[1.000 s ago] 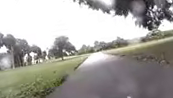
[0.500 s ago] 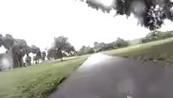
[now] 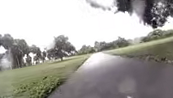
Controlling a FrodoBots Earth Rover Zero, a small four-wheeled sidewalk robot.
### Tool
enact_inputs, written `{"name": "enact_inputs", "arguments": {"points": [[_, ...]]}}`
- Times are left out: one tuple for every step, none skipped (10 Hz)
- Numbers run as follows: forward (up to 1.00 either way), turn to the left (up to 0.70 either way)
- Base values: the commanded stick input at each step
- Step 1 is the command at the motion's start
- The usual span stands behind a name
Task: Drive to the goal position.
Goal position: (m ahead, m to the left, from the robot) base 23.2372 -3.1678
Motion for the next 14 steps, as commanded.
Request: {"name": "enact_inputs", "arguments": {"points": [[1.00,0.00],[1.00,0.00],[1.00,0.00],[1.00,0.00],[1.00,0.00],[1.00,0.00],[1.00,0.00],[1.00,0.00],[1.00,-0.02],[1.00,-0.39],[1.00,-0.36],[1.00,-0.32],[1.00,-0.04],[1.00,0.00]]}}
